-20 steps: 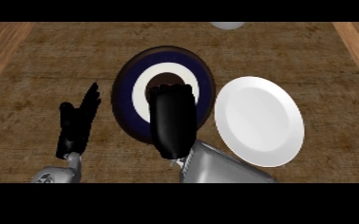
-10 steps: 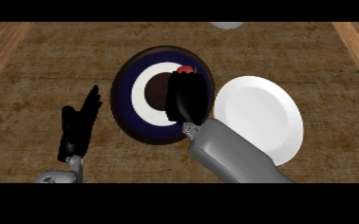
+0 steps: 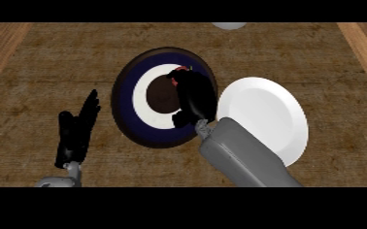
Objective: Pick the bell pepper from the plate and place it in the plate
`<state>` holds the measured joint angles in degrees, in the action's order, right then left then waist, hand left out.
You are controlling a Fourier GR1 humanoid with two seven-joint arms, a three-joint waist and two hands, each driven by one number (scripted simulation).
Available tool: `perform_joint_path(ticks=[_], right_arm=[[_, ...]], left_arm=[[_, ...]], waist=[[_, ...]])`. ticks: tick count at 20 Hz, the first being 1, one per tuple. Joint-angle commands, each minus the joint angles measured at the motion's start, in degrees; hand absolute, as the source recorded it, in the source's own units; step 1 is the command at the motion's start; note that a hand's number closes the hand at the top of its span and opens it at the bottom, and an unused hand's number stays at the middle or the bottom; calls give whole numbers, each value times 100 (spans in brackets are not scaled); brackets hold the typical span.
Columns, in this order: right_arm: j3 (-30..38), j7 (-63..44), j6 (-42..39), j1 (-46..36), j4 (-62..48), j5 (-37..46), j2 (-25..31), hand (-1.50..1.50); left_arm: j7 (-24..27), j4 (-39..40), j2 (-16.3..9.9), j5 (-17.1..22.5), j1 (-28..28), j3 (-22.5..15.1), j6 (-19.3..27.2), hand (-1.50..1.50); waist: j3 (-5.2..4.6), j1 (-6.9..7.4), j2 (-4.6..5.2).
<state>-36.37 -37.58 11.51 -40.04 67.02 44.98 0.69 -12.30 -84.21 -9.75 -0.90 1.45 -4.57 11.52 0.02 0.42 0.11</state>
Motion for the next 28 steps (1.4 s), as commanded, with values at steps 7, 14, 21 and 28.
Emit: perform_joint_path(ticks=[7, 14, 21, 28], right_arm=[[824, 1883, 1552, 1126, 1708, -1561, -68, -150], [1249, 3521, 710, 2085, 1685, -2636, 311, -150], [1551, 3980, 300, 2282, 1688, -2414, -12, -150], [1390, 3636, 710, 1987, 1360, -2089, -67, -150]], left_arm=[[152, 52, -82, -2, -43, 133, -43, 0], [-354, -87, 38, -71, 226, 71, -84, 0], [-139, -133, 382, -321, 0, 19, 0, 0], [108, 175, 278, -262, 102, 352, -270, 0]], waist=[[6, -74, -4], [1, -41, -7], [-1, -34, -13], [-2, -30, -12]])
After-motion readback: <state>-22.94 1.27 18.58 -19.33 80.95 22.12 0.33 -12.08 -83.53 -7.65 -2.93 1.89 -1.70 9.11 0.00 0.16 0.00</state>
